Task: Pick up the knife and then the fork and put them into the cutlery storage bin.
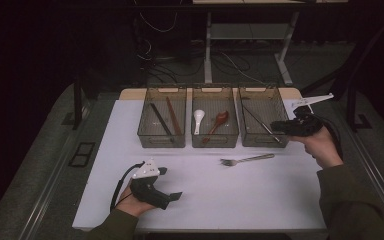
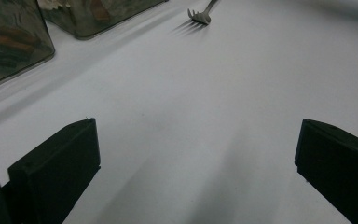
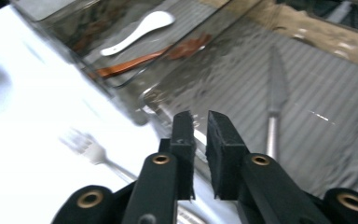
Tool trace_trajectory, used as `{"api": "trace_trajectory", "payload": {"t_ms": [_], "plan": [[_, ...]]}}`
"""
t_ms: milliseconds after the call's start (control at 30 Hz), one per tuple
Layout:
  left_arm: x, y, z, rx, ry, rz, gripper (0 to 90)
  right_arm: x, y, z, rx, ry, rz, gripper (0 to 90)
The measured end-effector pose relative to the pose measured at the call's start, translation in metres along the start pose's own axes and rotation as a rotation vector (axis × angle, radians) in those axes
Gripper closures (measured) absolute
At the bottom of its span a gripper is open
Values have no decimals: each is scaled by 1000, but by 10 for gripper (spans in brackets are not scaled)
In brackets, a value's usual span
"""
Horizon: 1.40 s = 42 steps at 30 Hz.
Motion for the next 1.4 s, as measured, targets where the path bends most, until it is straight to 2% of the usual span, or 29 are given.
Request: {"api": "trace_trajectory", "payload": {"t_ms": [133, 333, 467, 733, 867, 1100, 1400], "plan": [[0, 0, 0, 3, 0, -3, 0, 9, 9, -3, 11, -20, 21, 879], [0, 0, 0, 2, 2, -1, 0, 15, 26, -15, 48, -35, 28, 896], [-1, 0, 0, 1, 3, -2, 0, 15, 36, -27, 97, -15, 44, 896], [-1, 0, 0, 2, 4, -4, 0, 5, 55, -53, 210, 32, 39, 896], [-1, 0, 0, 2, 5, -5, 0, 0, 61, -61, 240, 43, 44, 896], [-1, 0, 0, 5, 5, -7, 0, -5, 66, -67, 268, 59, 33, 896], [-1, 0, 0, 5, 5, -5, 0, -5, 69, -67, 280, 42, 30, 896]]}}
Point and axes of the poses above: each handheld gripper's, and its own axes: z roughly backward along the jaws, y roughly out of its underside, x roughly to its left, the point moved 6 cm from there along -z, roughly forward along the jaws, and after that the axes turned 10 degrees about -y, right-handed, at the moved point
